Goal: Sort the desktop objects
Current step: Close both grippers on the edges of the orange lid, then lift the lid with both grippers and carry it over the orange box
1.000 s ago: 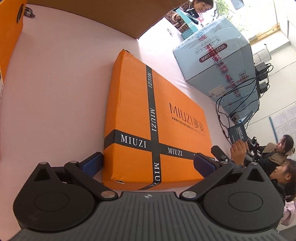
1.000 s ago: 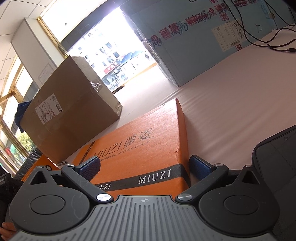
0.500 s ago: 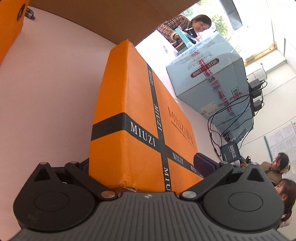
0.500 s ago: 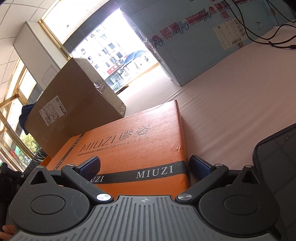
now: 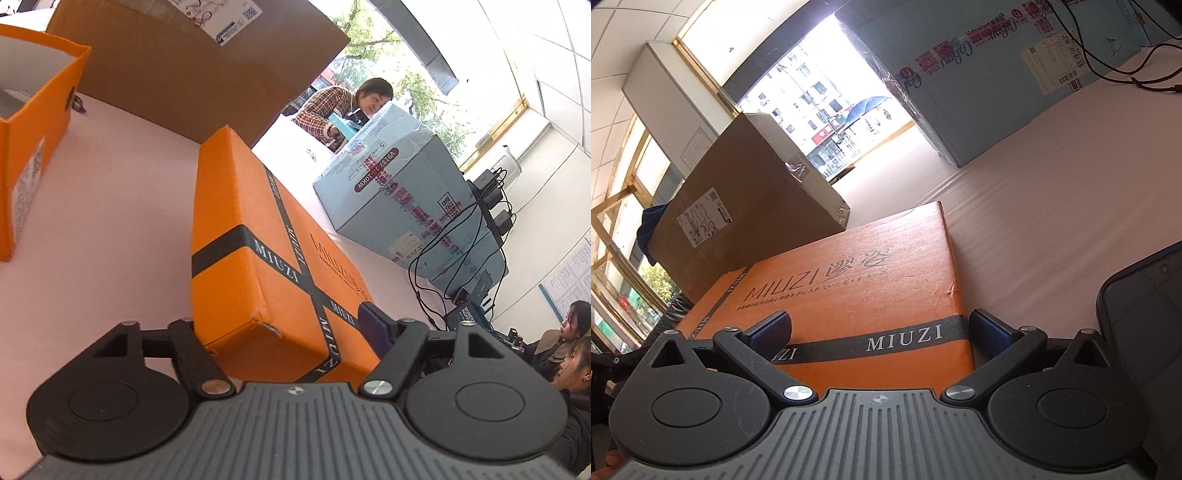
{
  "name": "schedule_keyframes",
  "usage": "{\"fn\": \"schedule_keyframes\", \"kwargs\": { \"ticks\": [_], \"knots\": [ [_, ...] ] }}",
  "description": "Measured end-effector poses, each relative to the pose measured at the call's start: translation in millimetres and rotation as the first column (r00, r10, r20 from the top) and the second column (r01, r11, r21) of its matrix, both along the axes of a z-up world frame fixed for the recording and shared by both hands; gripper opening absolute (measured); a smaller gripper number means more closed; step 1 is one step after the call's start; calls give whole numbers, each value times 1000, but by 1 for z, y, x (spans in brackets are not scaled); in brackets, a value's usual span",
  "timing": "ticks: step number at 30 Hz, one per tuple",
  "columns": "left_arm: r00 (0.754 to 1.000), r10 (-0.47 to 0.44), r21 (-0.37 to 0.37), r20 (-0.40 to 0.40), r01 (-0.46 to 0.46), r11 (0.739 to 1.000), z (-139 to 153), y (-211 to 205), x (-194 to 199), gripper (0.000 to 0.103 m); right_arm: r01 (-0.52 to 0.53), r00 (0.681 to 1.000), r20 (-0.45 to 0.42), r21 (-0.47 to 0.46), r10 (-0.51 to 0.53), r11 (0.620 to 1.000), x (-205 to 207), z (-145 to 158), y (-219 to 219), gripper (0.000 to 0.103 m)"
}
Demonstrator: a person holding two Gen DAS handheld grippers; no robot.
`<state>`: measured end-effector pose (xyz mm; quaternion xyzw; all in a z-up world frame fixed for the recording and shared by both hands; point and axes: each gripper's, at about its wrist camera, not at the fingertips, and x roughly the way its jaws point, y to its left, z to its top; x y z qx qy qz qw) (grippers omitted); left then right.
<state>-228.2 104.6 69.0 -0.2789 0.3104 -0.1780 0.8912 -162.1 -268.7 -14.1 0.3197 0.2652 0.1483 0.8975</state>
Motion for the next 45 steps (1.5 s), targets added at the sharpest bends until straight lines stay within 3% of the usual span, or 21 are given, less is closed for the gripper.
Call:
{"fn": "schedule_keyframes", "kwargs": {
  "ticks": [3, 7, 13, 20, 25, 31, 35, 38, 41, 42, 43, 45],
  "knots": [
    [1000, 11, -19, -15, -11, 1000, -12, 12, -22, 57, -25, 1000, -1, 8, 25, 1000, -12, 1, 3, 103],
    [996, -8, -109, -86, -2, 994, -31, 35, -31, 56, -20, 1000, -12, -26, 20, 999, -30, 4, 13, 103],
    [998, 24, -170, -63, -34, 985, -37, 73, -56, 48, -28, 999, -21, 6, 28, 1000, -63, 7, 20, 103],
    [991, 47, -240, -123, -76, 968, -52, 106, -85, 47, -33, 998, -57, 38, 35, 999, -102, 11, 28, 103],
    [984, 33, -295, -174, -84, 952, -66, 120, -98, 48, -38, 979, -191, 180, 73, 983, -118, 19, 32, 103],
    [975, -20, -352, -220, -60, 934, -71, 127, -108, 45, -66, 946, -303, 156, 111, 986, -109, 27, 54, 103],
    [967, -66, -414, -246, -43, 909, -79, 134, -108, 42, 23, 926, -368, 292, 90, 956, -98, 21, 42, 103],
    [965, -80, -431, -250, -37, 902, -82, 135, -108, 41, 74, 940, -336, 386, 65, 920, -99, 14, 31, 103],
    [967, -86, -429, -241, -27, 903, -82, 134, -108, 41, 130, 975, -202, 180, -93, 975, -107, 32, 40, 103],
    [968, -89, -427, -236, -21, 904, -82, 133, -108, 41, 131, 982, -141, 27, -126, 991, -105, 40, 51, 103],
    [968, -93, -425, -233, -16, 905, -82, 133, -108, 41, 129, 987, -75, -153, -142, 980, -103, 49, 64, 103],
    [968, -103, -419, -230, -3, 908, -81, 131, -107, 41, -86, 985, -169, -266, 41, 960, -73, 45, 79, 103]
  ]
}}
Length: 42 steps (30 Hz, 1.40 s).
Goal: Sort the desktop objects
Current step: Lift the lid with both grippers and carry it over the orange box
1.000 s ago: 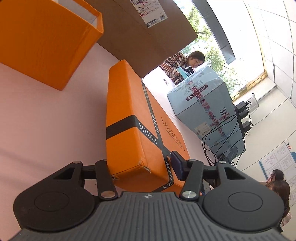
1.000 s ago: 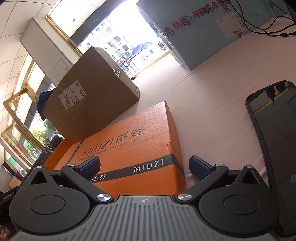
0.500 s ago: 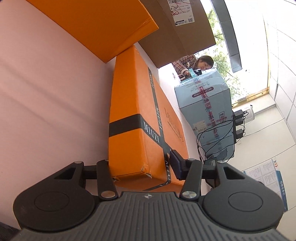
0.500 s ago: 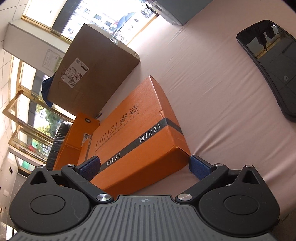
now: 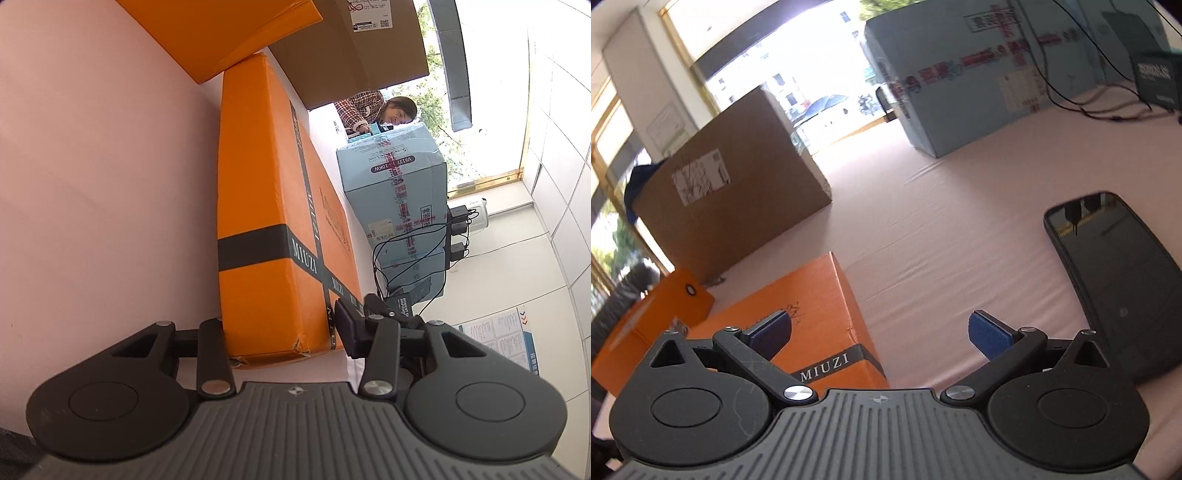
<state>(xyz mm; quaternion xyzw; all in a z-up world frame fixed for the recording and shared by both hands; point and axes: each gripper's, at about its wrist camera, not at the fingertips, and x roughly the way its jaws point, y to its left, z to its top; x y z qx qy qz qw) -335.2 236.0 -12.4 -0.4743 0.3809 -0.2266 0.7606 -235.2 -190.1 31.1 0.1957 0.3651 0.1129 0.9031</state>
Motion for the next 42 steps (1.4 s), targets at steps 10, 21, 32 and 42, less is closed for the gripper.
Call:
{"fn": "schedule_keyframes", "kwargs": {
  "ticks": [10, 21, 32, 42],
  "knots": [
    [981, -175, 80, 81, 169, 982, 10, -2, -20, 48, -379, 906, -10, 431, 424, 819, 37, -22, -19, 103],
    [972, -157, 137, 174, 134, 981, 26, 8, -32, 60, -469, 849, 118, 616, 514, 633, 18, -18, -16, 103],
    [936, -28, 184, 352, -40, 982, 73, 59, -63, 64, -510, 853, 254, 591, 457, 624, 1, 7, 21, 44],
    [842, 67, 274, 535, -247, 930, 152, 106, -68, 69, -606, 795, 422, 525, 436, 597, 21, 79, 82, 46]
  ]
}}
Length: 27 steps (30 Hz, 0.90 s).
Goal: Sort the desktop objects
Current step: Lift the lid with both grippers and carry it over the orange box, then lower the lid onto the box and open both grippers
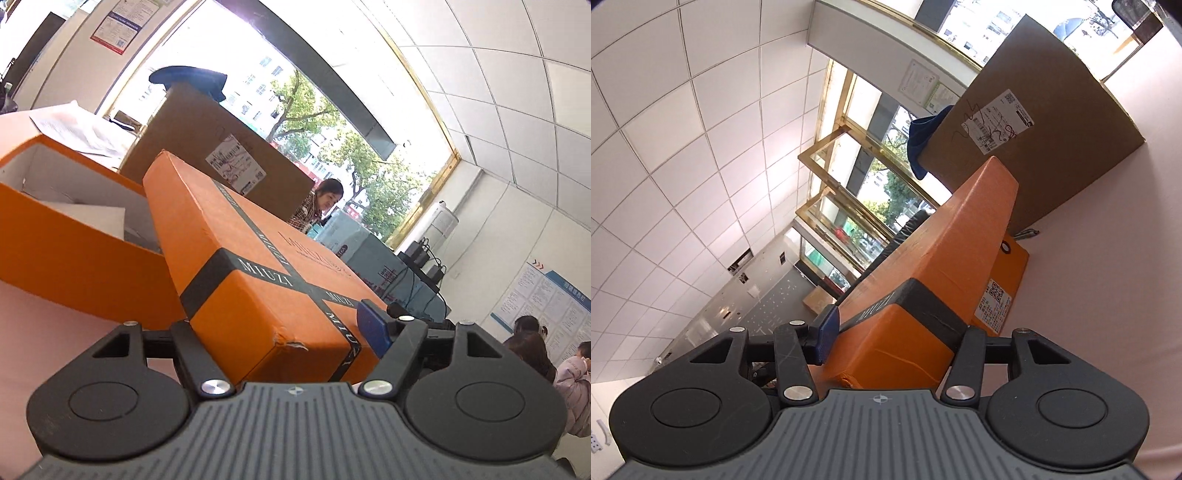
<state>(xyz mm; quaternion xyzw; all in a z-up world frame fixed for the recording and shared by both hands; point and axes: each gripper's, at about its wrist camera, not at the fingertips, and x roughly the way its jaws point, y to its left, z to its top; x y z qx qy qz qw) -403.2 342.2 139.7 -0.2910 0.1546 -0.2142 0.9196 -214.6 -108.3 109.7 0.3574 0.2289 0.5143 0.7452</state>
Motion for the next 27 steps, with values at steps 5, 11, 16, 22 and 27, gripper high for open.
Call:
{"fn": "schedule_keyframes", "kwargs": {
  "ticks": [5, 11, 16, 22, 27],
  "knots": [
    [985, 171, 26, -6, -171, 985, 13, 49, 20, 74, -49, 999, 2, -23, 49, 999, 42, 17, 70, 47],
    [968, 250, 81, -30, -247, 966, 26, 113, 55, 73, -92, 995, -44, 2, 92, 996, 101, 10, 157, 47],
    [966, 241, 79, -98, -234, 969, 18, 152, 89, 74, -109, 990, -87, 8, 109, 994, 133, -6, 206, 47],
    [961, 224, 41, -161, -220, 975, -5, 172, 117, 74, -91, 988, -131, -31, 87, 995, 160, -23, 232, 48],
    [952, 208, 3, -225, -213, 977, -22, 179, 129, 79, -18, 998, -70, -133, 9, 991, 161, -21, 241, 56]
  ]
}}
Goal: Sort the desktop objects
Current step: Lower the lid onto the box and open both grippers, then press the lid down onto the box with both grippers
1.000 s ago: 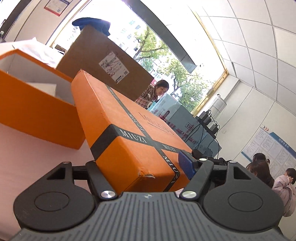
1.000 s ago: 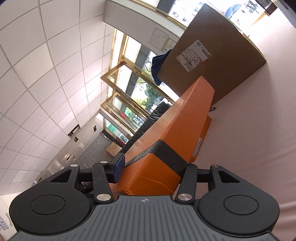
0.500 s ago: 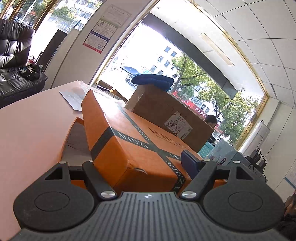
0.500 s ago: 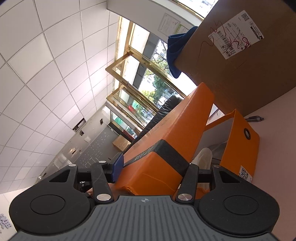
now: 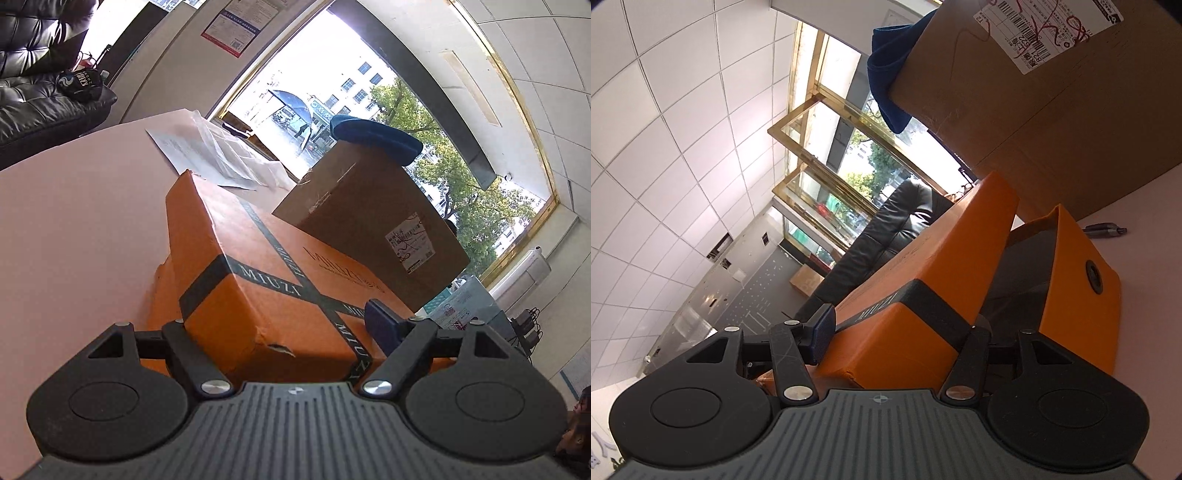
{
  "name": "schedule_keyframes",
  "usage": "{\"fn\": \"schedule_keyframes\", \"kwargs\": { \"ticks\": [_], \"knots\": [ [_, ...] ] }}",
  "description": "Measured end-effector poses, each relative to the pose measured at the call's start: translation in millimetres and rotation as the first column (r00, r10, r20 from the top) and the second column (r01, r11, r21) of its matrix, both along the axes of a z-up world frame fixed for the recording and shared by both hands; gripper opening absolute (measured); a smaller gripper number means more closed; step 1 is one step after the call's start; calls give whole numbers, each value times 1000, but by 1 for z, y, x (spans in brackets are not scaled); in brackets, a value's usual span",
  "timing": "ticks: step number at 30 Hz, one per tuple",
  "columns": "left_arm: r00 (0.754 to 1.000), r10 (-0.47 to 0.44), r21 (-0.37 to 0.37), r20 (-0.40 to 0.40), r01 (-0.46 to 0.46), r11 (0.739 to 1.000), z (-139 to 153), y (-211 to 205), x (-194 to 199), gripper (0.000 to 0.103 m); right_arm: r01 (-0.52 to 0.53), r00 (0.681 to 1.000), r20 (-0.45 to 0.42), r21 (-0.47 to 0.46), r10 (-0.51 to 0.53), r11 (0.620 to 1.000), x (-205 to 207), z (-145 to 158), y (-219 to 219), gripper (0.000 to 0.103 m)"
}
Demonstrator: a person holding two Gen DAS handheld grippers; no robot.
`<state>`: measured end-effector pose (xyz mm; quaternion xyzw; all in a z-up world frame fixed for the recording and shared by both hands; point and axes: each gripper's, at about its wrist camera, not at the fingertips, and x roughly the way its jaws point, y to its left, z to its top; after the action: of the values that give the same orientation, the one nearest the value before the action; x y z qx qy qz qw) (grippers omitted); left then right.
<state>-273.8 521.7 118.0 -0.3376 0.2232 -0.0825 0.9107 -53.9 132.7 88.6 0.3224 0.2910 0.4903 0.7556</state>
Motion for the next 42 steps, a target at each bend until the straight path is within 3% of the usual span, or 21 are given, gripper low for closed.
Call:
{"fn": "schedule_keyframes", "kwargs": {
  "ticks": [1, 4, 7, 10, 14, 16, 18, 21, 25, 28, 30, 32, 35, 37, 40, 42],
  "knots": [
    [1000, -5, 4, -7, 5, 1000, -3, -1, 1, 82, -2, 1000, -11, -20, 2, 1000, -2, -1, 2, 62],
    [1000, -8, 25, -2, 8, 1000, -9, -7, -1, 85, 21, 998, 65, -104, -14, 994, -18, 1, 9, 77],
    [1000, 3, 13, -15, -3, 1000, -7, -6, -3, 87, 36, 997, 73, -145, -26, 989, -32, 3, 15, 87],
    [999, 30, 7, -39, -30, 1000, -6, -4, -4, 89, 17, 999, 31, -187, -12, 982, -38, 8, 20, 90],
    [997, 52, 163, -52, -43, 986, 4, -20, -8, 89, 32, 998, -40, -231, -42, 972, -41, 15, 11, 101],
    [995, 85, 264, -59, -67, 962, 6, -38, -8, 89, 34, 995, -81, -213, -53, 976, -38, 15, -2, 103],
    [990, 125, 322, -61, -99, 942, 7, -53, -8, 95, 37, 991, -122, -194, -62, 980, -36, 16, -15, 103],
    [983, 169, 380, -73, -129, 916, 8, -66, -6, 96, 93, 974, -176, -246, -139, 965, -37, 22, -29, 103],
    [975, 215, 484, -58, -161, 860, 8, -85, -6, 97, 235, 956, -79, -369, -282, 899, -48, 27, -47, 103],
    [954, 299, 569, -12, -239, 787, 14, -99, -10, 97, 210, 966, -58, -393, -253, 895, -61, 21, -52, 103],
    [944, 329, 595, -11, -258, 761, 15, -101, -10, 97, 162, 974, -77, -420, -213, 893, -72, 14, -53, 103],
    [940, 340, 592, 8, -279, 756, 19, -99, -17, 97, 141, 976, -88, -442, -199, 886, -84, 8, -55, 103],
    [952, 290, 564, 97, -293, 773, 25, -92, -43, 97, 67, 986, -122, -347, -115, 935, -101, -4, -63, 103],
    [967, 229, 598, 113, -250, 762, 26, -88, -56, 97, 32, 986, -152, -253, -72, 967, -109, -11, -70, 103],
    [986, 131, 623, 106, -168, 764, 20, -84, -72, 97, 78, 981, -164, -175, -107, 982, -115, -14, -77, 102],
    [991, 84, 632, 100, -128, 764, 16, -85, -80, 97, 71, 984, -149, -190, -100, 979, -114, -12, -73, 101]
  ]
}}
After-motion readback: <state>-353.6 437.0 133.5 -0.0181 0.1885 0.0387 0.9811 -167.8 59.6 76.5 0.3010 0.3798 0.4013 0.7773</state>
